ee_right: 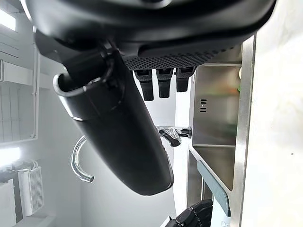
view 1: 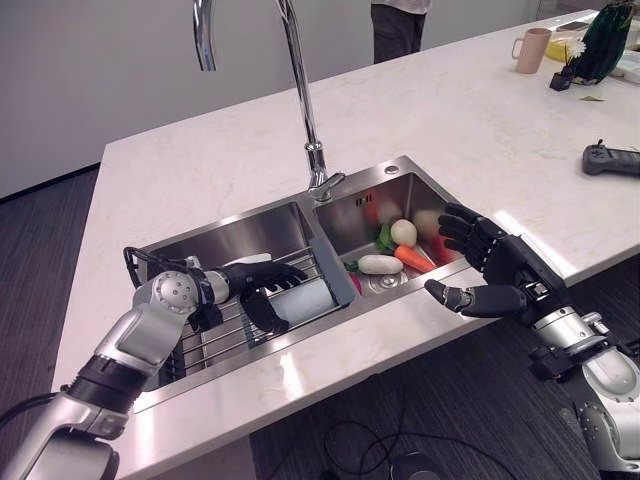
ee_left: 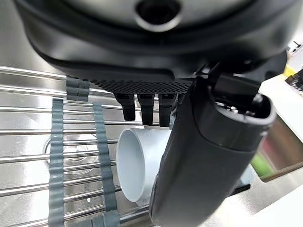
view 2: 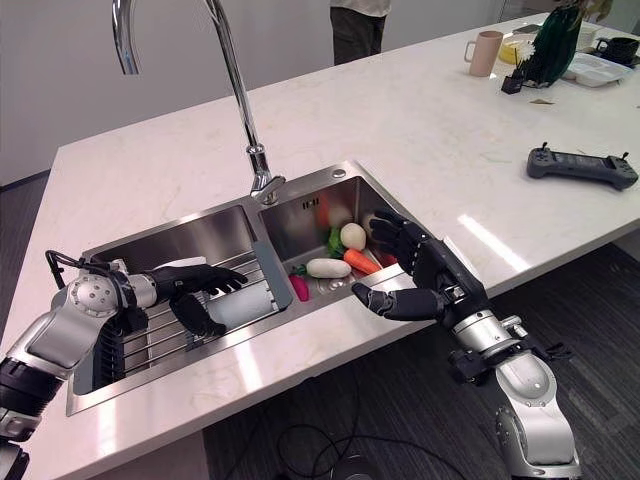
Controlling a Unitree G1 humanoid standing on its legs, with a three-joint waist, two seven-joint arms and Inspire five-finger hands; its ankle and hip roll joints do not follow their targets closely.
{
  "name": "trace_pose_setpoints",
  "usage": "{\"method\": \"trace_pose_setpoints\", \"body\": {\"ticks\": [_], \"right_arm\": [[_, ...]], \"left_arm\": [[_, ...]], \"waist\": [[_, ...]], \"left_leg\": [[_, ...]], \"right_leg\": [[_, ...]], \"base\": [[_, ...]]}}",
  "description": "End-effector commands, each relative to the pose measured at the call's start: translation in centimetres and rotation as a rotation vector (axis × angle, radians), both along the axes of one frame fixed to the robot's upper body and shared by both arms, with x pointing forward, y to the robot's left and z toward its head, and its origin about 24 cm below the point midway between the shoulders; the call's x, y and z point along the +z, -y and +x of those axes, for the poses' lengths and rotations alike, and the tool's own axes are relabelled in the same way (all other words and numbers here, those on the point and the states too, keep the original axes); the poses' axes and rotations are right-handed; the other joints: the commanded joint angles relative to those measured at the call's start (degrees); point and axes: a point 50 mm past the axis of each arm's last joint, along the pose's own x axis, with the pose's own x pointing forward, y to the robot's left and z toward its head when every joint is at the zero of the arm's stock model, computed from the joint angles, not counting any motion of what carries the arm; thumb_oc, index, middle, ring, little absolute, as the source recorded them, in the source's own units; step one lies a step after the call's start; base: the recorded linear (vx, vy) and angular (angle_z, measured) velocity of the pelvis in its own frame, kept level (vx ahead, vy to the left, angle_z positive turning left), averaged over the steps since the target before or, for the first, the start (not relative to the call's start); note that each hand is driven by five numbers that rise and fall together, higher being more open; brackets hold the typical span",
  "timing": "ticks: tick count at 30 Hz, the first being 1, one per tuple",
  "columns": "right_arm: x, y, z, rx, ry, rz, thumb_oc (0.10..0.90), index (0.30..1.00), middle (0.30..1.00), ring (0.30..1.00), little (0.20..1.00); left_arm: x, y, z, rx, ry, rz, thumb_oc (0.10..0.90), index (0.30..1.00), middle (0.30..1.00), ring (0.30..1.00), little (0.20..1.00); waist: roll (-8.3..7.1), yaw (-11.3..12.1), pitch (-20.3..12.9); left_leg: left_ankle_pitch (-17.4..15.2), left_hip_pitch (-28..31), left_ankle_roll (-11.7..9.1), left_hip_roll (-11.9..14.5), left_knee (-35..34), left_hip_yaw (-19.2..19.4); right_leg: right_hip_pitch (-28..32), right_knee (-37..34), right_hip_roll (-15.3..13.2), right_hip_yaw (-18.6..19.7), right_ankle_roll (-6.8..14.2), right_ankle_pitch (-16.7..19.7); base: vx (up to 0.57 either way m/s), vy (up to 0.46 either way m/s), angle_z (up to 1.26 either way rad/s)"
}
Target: Place the dishes in the dishwasher.
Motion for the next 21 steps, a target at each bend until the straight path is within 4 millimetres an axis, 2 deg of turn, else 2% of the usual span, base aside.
{"method": "trace_pose_setpoints", "body": {"ticks": [1,11,21], "right_arm": [[4.6,-0.5,0.1,0.042,0.255,-0.01,0.8,0.9,0.9,0.9,0.9],[4.6,-0.6,0.3,0.061,0.248,-0.009,0.8,0.9,0.9,0.9,0.9],[4.4,-0.9,0.3,0.076,0.243,-0.008,0.8,0.9,0.9,0.9,0.9]], "left_arm": [[4.1,0.8,2.0,0.008,0.177,-0.007,0.8,0.9,0.9,0.9,0.9],[2.9,0.4,2.6,0.052,0.143,0.009,0.8,0.9,0.9,0.9,0.9],[1.9,0.9,2.9,0.042,0.109,0.044,0.8,0.9,0.9,0.9,0.9]], "waist": [[1.29,-1.28,-3.47],[1.29,-1.56,-3.68],[1.26,-2.05,-3.64]], "left_leg": [[-14.62,3.37,0.17,0.3,6.04,-5.04],[-14.73,3.39,0.25,0.34,6.04,-4.79],[-14.81,3.49,0.36,0.43,6.04,-4.55]], "right_leg": [[0.54,-2.96,1.22,-5.55,1.48,-1.75],[0.42,-2.96,1.3,-5.38,1.51,-1.67],[0.46,-2.96,1.42,-5.2,1.41,-1.73]], "base": [[-0.01,-0.002,-0.06],[0.0,0.002,-0.03],[0.0,0.0,0.0]]}}
